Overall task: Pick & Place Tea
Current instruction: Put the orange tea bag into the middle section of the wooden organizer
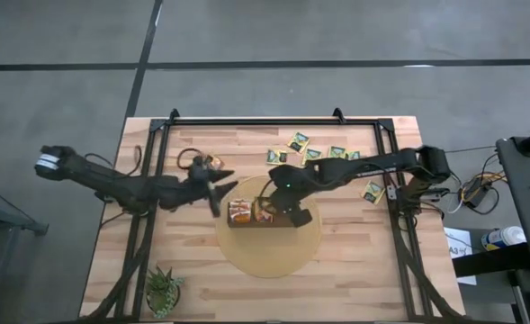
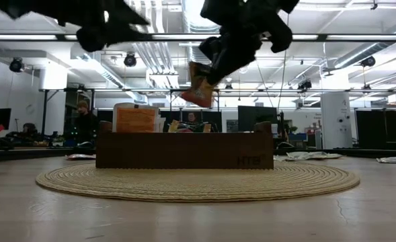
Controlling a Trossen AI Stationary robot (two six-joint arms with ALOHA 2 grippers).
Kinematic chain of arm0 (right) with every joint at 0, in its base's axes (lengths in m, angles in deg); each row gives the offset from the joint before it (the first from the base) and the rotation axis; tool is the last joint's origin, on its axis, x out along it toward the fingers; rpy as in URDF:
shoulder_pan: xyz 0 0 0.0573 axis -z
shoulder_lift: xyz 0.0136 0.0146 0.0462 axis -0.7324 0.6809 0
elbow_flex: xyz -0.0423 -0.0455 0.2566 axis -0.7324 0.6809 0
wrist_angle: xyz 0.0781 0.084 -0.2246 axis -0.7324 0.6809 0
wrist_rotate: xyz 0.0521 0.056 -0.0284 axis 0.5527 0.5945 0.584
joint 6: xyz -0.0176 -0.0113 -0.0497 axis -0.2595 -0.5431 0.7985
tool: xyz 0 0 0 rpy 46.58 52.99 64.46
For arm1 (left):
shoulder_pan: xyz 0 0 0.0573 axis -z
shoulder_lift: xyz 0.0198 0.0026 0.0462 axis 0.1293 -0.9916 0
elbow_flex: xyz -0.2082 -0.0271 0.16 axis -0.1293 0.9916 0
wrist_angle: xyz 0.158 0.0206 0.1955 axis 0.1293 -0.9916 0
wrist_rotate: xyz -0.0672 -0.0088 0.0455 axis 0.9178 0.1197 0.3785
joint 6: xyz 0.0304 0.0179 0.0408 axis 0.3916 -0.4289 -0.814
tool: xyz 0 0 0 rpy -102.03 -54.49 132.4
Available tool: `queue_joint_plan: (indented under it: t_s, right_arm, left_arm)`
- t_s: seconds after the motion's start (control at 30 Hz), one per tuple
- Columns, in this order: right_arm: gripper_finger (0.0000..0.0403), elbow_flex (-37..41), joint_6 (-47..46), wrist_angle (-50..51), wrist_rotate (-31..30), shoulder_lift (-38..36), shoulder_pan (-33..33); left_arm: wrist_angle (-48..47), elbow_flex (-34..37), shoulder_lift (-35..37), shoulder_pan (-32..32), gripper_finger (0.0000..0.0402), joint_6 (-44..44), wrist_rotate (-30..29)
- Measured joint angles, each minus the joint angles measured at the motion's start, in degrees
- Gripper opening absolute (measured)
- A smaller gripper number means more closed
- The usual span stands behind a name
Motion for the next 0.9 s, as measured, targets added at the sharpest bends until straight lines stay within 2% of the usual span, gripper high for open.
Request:
queue_joint_plan:
  t_s: [0.07,0.13,0.3,0.53,0.7,0.9]
  right_arm:
    - [0.0008,-1.99,0.87,1.42,0.28,1.59,0.00]
    - [0.0008,-2.79,1.15,2.57,0.31,3.09,0.00]
    - [0.0008,-3.69,2.67,2.45,3.41,8.25,-0.20]
    - [0.0008,-7.62,3.01,3.95,3.75,16.41,-0.82]
    - [0.0008,-10.04,3.21,4.67,3.68,17.04,-0.81]
    - [0.0008,-10.60,3.84,4.44,1.09,13.03,0.06]
  left_arm:
    - [8.24,4.35,2.12,0.02,0.0170,-2.22,4.34]
    - [11.54,6.71,3.42,-0.03,0.0170,-2.39,4.83]
    - [10.77,9.71,5.69,-0.03,0.0170,-1.47,4.42]
    - [10.78,9.60,5.17,-0.03,0.0170,-2.82,5.62]
    - [10.49,9.60,4.93,-0.03,0.0170,-3.35,5.66]
    - [10.53,9.60,4.98,-0.03,0.0170,-4.06,5.66]
